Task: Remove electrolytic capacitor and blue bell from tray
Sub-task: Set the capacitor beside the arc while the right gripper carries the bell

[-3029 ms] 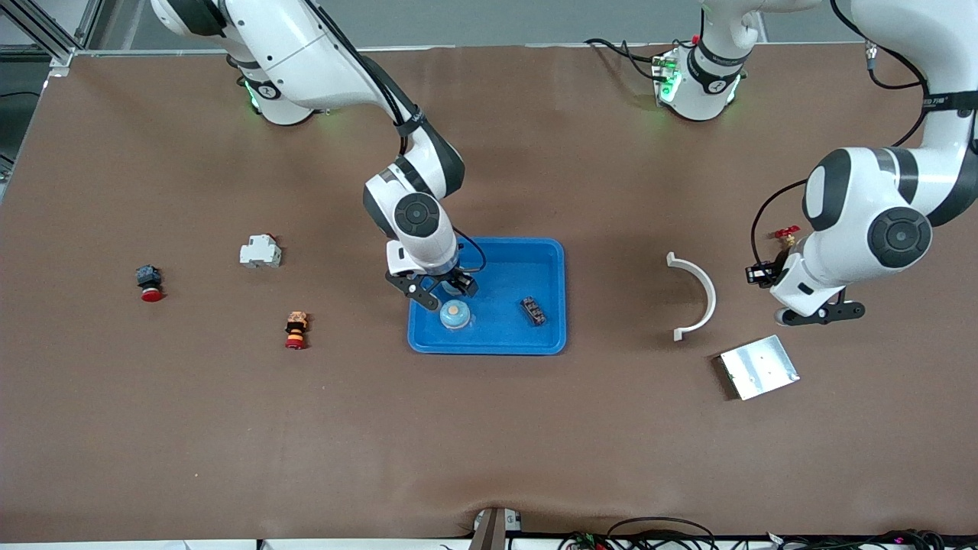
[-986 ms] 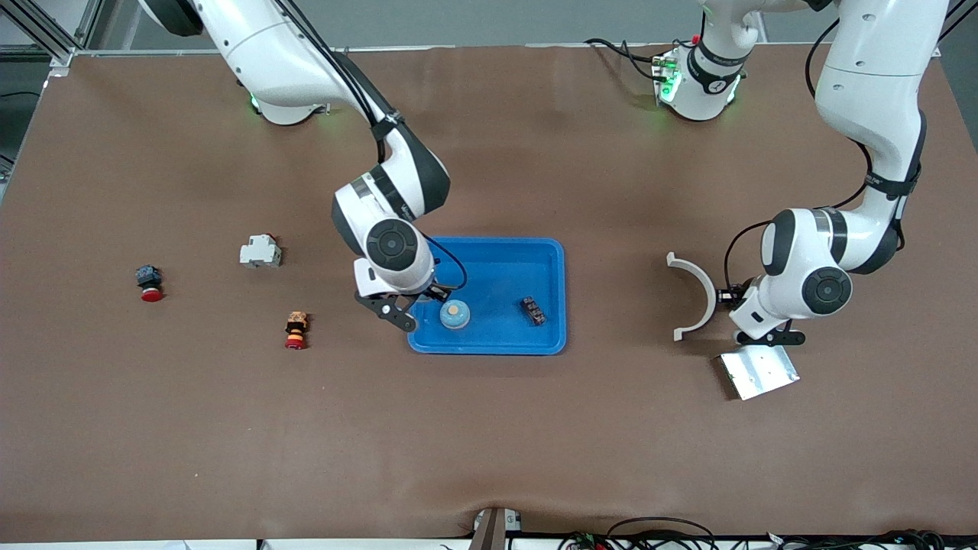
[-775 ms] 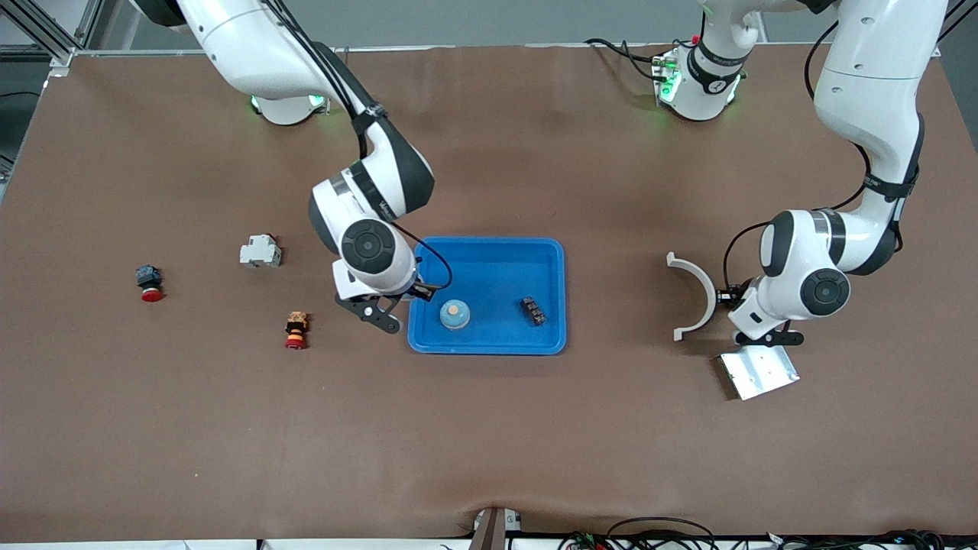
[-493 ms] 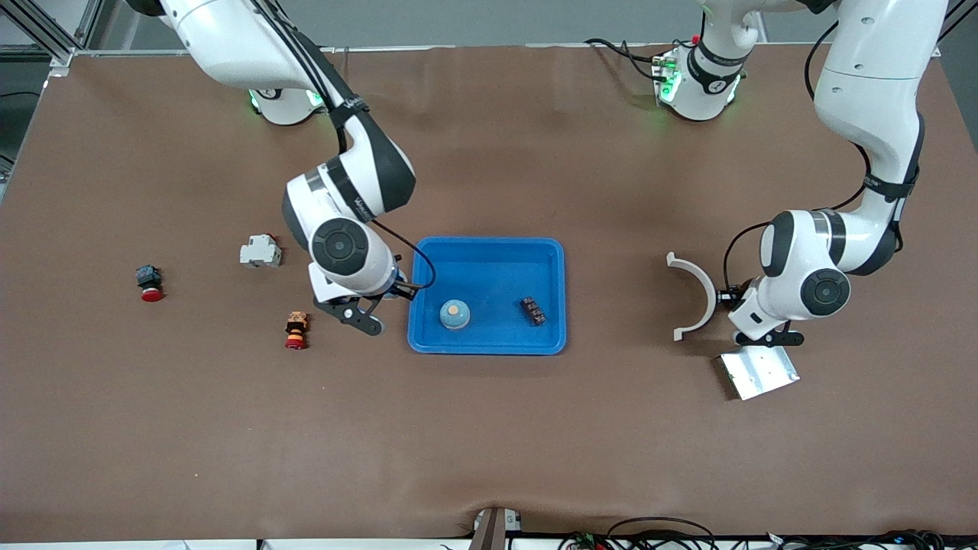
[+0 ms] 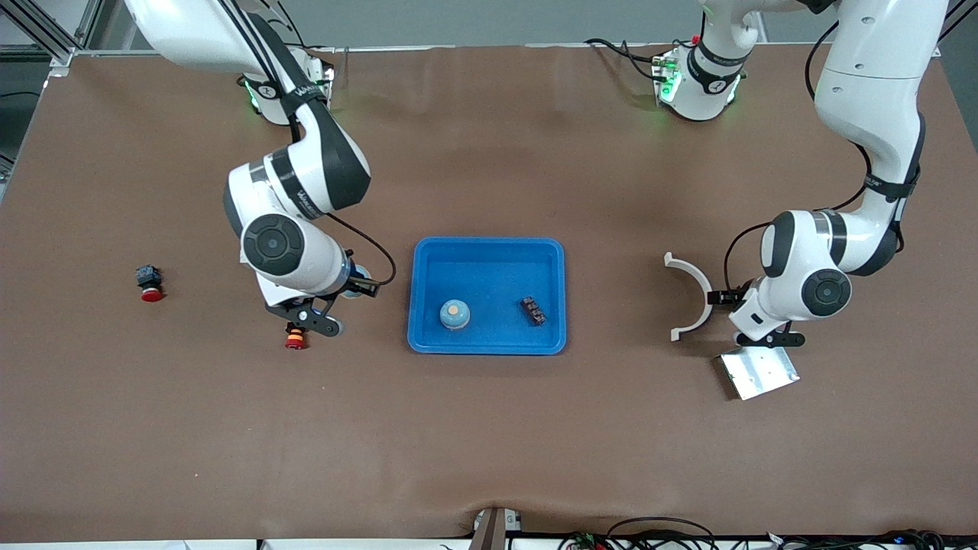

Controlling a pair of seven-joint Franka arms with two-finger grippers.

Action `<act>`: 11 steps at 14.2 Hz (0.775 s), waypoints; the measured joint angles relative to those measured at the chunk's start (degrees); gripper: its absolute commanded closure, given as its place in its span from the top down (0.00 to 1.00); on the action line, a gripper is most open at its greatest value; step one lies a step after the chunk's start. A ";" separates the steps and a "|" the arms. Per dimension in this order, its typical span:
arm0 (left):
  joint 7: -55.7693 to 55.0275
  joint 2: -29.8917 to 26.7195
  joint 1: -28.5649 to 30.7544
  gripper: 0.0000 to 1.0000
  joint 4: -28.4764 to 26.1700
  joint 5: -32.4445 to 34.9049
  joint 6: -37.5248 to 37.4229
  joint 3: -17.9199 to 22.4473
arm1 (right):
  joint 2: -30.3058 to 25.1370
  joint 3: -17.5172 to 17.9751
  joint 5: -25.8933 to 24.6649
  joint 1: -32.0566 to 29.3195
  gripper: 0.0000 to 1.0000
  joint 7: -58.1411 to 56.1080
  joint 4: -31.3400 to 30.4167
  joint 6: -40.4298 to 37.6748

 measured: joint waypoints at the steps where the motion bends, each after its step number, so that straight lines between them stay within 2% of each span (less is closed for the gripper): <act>1: 0.00 -0.02 0.04 1.00 0.14 0.00 0.00 0.00 | -0.62 -0.01 -0.06 -0.38 0.00 -0.95 -0.56 -0.01; 5: 0.53 -0.48 0.72 1.00 0.93 0.00 -0.71 0.01 | -2.93 -0.06 -0.20 -1.97 0.00 -4.44 -3.65 0.01; 7: 0.85 -1.70 0.78 1.00 1.79 0.00 -3.63 0.00 | -4.17 -0.10 -0.34 -3.32 0.00 -7.26 -5.37 0.15; 9: 0.89 -4.38 0.77 1.00 3.93 0.00 -10.33 -0.11 | -5.50 -0.13 -0.35 -5.19 0.00 -10.59 -7.09 0.49; 11: 0.68 -7.32 0.74 1.00 8.37 -0.51 -19.89 -0.88 | -7.86 -0.15 -0.36 -7.00 0.00 -14.16 -11.07 3.45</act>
